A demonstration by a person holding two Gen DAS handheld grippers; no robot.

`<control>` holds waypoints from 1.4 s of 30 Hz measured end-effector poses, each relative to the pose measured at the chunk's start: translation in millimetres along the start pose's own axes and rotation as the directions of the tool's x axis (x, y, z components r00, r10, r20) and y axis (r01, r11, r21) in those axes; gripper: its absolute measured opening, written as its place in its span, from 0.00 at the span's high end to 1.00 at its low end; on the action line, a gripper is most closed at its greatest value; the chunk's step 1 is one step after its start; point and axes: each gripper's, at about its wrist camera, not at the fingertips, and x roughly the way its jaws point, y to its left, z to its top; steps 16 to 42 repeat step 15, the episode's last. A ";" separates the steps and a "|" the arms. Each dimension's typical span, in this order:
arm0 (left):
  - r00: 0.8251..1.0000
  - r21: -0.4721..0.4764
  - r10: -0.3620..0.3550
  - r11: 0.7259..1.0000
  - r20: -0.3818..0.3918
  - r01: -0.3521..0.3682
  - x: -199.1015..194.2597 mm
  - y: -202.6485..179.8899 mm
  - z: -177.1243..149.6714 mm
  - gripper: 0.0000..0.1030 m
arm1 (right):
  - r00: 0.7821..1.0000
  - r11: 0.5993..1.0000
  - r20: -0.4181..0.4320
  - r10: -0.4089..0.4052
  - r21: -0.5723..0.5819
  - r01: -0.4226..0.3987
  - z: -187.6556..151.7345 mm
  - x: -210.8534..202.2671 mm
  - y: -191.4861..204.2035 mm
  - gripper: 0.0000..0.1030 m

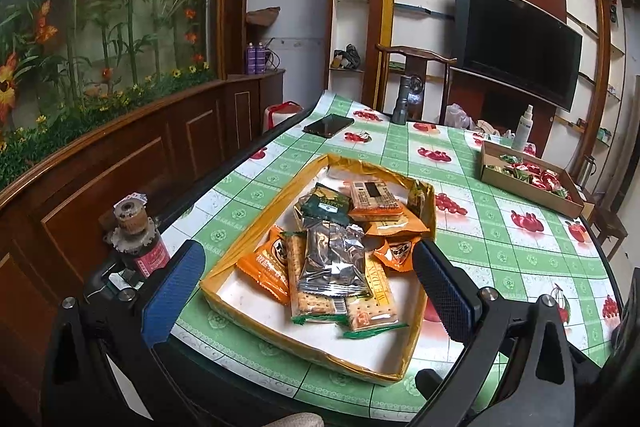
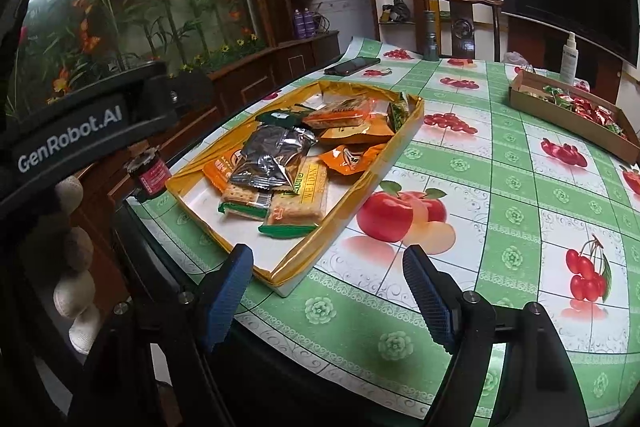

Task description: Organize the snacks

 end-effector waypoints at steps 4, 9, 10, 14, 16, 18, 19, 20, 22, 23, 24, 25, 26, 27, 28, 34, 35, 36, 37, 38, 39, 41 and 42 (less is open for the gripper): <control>1.000 -0.003 -0.006 1.000 -0.016 0.006 5.0 1.6 -0.9 0.00 | 1.000 1.000 -0.007 0.007 -0.017 -0.007 -0.8 3.2 4.6 0.23; 0.999 0.003 -0.020 1.000 -0.029 0.021 9.2 0.1 -2.1 0.00 | 1.000 0.999 -0.018 0.013 -0.029 -0.014 -1.5 6.8 7.5 0.23; 0.999 0.003 -0.028 1.000 -0.036 0.028 10.0 -0.4 -2.3 0.00 | 1.000 0.999 -0.018 0.016 -0.030 -0.016 -1.6 7.1 7.6 0.23; 0.992 -0.003 -0.075 0.997 -0.098 0.075 17.4 -4.1 -3.7 0.00 | 0.999 0.999 -0.019 0.026 -0.026 -0.027 -1.5 8.6 5.5 0.22; 0.990 -0.002 -0.086 0.996 -0.112 0.087 19.2 -5.5 -4.2 0.00 | 0.999 0.999 -0.022 0.031 -0.019 -0.032 -1.4 9.7 3.2 0.22; 0.990 -0.002 -0.086 0.996 -0.112 0.087 19.2 -5.5 -4.2 0.00 | 0.999 0.999 -0.022 0.031 -0.019 -0.032 -1.4 9.7 3.2 0.22; 0.990 -0.002 -0.086 0.996 -0.112 0.087 19.2 -5.5 -4.2 0.00 | 0.999 0.999 -0.022 0.031 -0.019 -0.032 -1.4 9.7 3.2 0.22; 0.990 -0.002 -0.086 0.996 -0.112 0.087 19.2 -5.5 -4.2 0.00 | 0.999 0.999 -0.022 0.031 -0.019 -0.032 -1.4 9.7 3.2 0.22; 0.990 -0.002 -0.086 0.996 -0.112 0.087 19.2 -5.5 -4.2 0.00 | 0.999 0.999 -0.022 0.031 -0.019 -0.032 -1.4 9.7 3.2 0.22; 0.990 -0.002 -0.086 0.996 -0.112 0.087 19.2 -5.5 -4.2 0.00 | 0.999 0.999 -0.022 0.031 -0.019 -0.032 -1.4 9.7 3.2 0.22; 0.990 -0.002 -0.086 0.996 -0.112 0.087 19.2 -5.5 -4.2 0.00 | 0.999 0.999 -0.022 0.031 -0.019 -0.032 -1.4 9.7 3.2 0.22; 0.990 -0.002 -0.086 0.996 -0.112 0.087 19.2 -5.5 -4.2 0.00 | 0.999 0.999 -0.022 0.031 -0.019 -0.032 -1.4 9.7 3.2 0.22; 0.990 -0.002 -0.086 0.996 -0.112 0.087 19.2 -5.5 -4.2 0.00 | 0.999 0.999 -0.022 0.031 -0.019 -0.032 -1.4 9.7 3.2 0.22; 0.990 -0.002 -0.086 0.996 -0.112 0.087 19.2 -5.5 -4.2 0.00 | 0.999 0.999 -0.022 0.031 -0.019 -0.032 -1.4 9.7 3.2 0.22; 0.990 -0.002 -0.086 0.996 -0.112 0.087 19.2 -5.5 -4.2 0.00 | 0.999 0.999 -0.022 0.031 -0.019 -0.032 -1.4 9.7 3.2 0.22; 0.990 -0.002 -0.086 0.996 -0.112 0.087 19.2 -5.5 -4.2 0.00 | 0.999 0.999 -0.022 0.031 -0.019 -0.032 -1.4 9.7 3.2 0.22; 0.990 -0.002 -0.086 0.996 -0.112 0.087 19.2 -5.5 -4.2 0.00 | 0.999 0.999 -0.022 0.031 -0.019 -0.032 -1.4 9.7 3.2 0.22; 0.990 -0.002 -0.086 0.996 -0.112 0.087 19.2 -5.5 -4.2 0.00 | 0.999 0.999 -0.022 0.031 -0.019 -0.032 -1.4 9.7 3.2 0.22; 0.990 -0.002 -0.086 0.996 -0.112 0.087 19.2 -5.5 -4.2 0.00 | 0.999 0.999 -0.022 0.031 -0.019 -0.032 -1.4 9.7 3.2 0.22; 0.990 -0.002 -0.086 0.996 -0.112 0.087 19.2 -5.5 -4.2 0.00 | 0.999 0.999 -0.022 0.031 -0.019 -0.032 -1.4 9.7 3.2 0.22; 0.990 -0.002 -0.086 0.996 -0.112 0.087 19.2 -5.5 -4.2 0.00 | 0.999 0.999 -0.022 0.031 -0.019 -0.032 -1.4 9.7 3.2 0.22; 0.990 -0.002 -0.086 0.996 -0.112 0.087 19.2 -5.5 -4.2 0.00 | 0.999 0.999 -0.022 0.031 -0.019 -0.032 -1.4 9.7 3.2 0.22; 0.990 -0.002 -0.086 0.996 -0.112 0.087 19.2 -5.5 -4.2 0.00 | 0.999 0.999 -0.022 0.031 -0.019 -0.032 -1.4 9.7 3.2 0.22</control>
